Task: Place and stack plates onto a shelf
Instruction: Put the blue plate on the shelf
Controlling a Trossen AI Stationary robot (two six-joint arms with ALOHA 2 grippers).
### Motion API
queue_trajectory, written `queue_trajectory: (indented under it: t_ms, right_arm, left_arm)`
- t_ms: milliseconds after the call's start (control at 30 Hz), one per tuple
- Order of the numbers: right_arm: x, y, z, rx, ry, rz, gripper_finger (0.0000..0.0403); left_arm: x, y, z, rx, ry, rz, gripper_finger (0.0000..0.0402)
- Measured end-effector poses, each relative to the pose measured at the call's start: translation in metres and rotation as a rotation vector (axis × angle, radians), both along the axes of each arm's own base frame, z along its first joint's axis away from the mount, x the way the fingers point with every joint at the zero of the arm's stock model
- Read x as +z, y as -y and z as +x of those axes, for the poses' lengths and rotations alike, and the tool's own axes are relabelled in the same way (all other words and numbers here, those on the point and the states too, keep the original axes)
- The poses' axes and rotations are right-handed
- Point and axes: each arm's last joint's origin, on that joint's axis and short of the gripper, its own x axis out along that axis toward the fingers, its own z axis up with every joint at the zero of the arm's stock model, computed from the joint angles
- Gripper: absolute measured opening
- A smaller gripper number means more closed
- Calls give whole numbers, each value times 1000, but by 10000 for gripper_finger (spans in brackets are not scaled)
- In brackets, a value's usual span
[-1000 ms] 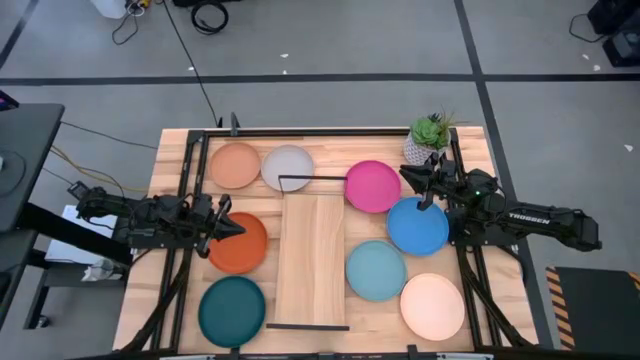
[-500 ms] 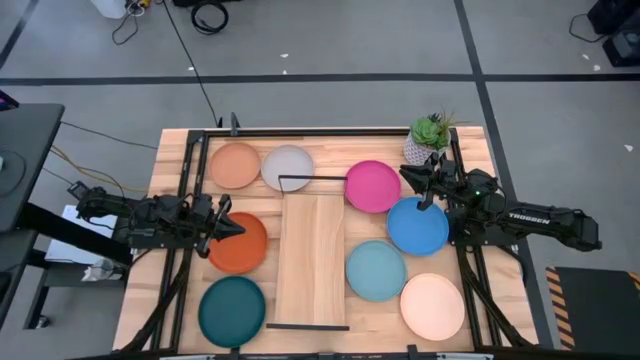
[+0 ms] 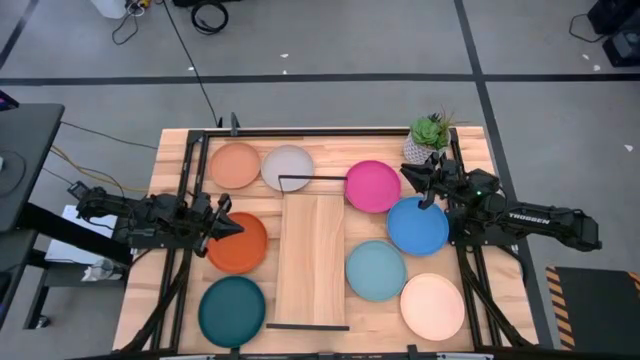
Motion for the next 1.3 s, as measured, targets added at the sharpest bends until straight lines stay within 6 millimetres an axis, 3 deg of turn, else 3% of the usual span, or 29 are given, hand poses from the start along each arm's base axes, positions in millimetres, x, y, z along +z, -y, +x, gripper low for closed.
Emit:
queue_trajectory:
  t_ms: [267, 500, 633, 867, 1067, 1300]
  right_arm:
    - [13, -1, -3, 26, 152, 1, 81]
    - [15, 2, 3, -16, 127, 34, 81]
    - [26, 8, 20, -11, -72, 75, 80]
    - [30, 14, 58, -82, -615, 201, 78]
    - [20, 1, 86, -121, -1010, 178, 78]
    - [-8, -22, 108, 4, -1256, 49, 77]
  left_arm:
    - [7, 4, -2, -136, 111, 133, 12]
    - [6, 5, -3, -161, 112, 139, 12]
    - [8, 3, -2, -85, 112, 88, 12]
    - [6, 1, -1, -22, 85, 75, 12]
    - [7, 1, -1, -13, 97, 114, 12]
    - [10, -1, -2, 34, 139, 129, 12]
